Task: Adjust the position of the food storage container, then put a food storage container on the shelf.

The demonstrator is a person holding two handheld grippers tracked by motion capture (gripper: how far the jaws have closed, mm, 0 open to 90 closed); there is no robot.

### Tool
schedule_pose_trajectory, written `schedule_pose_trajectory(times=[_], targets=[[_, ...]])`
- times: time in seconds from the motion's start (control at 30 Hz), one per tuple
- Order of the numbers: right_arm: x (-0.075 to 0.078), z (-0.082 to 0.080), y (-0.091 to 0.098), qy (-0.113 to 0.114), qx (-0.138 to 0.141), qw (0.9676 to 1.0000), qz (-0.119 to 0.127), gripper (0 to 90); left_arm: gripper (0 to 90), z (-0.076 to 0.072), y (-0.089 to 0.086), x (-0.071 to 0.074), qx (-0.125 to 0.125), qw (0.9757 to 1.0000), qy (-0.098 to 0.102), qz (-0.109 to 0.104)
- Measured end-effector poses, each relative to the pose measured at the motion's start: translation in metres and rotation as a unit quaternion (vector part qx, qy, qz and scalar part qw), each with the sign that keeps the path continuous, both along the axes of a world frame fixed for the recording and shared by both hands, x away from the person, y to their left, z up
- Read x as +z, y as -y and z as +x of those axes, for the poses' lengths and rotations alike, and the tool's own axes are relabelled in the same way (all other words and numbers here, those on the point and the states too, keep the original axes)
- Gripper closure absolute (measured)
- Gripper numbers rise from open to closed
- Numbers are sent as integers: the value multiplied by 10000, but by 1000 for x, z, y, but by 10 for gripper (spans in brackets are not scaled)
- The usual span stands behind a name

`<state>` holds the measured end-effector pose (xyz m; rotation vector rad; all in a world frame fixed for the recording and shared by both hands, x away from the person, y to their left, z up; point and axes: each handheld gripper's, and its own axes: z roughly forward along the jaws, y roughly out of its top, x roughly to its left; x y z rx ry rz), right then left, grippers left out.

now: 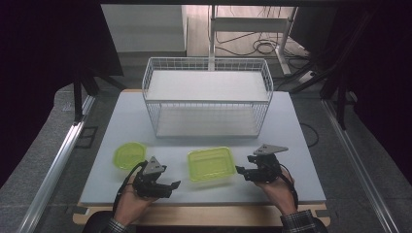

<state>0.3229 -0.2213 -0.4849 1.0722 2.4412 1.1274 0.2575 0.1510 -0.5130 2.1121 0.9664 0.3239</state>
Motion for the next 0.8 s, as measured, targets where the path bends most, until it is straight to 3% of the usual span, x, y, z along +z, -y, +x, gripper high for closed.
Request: schedule_pose_trajectory(times=[0.13, 0.2, 0.4, 0.57, 0.8], targets=[[-6, 0, 4, -93, 55, 9999, 59, 209, 119, -2, 0, -3, -19, 9999, 31, 112], [-8, 1, 4, -121, 44, 9998, 145, 136, 74, -2, -2, -4, -1, 10000, 51, 46], [-6, 2, 4, 29, -1, 9999, 164, 63, 60, -1, -4, -7, -155, 9998, 127, -72], [-7, 4, 6, -28, -26, 9996, 263, 49, 50, -1, -2, -8, -245, 9994, 228, 15], [-10, 10, 2, -393, -57, 9985, 378, 56, 50, 0, -1, -12, -264, 9991, 266, 217]])
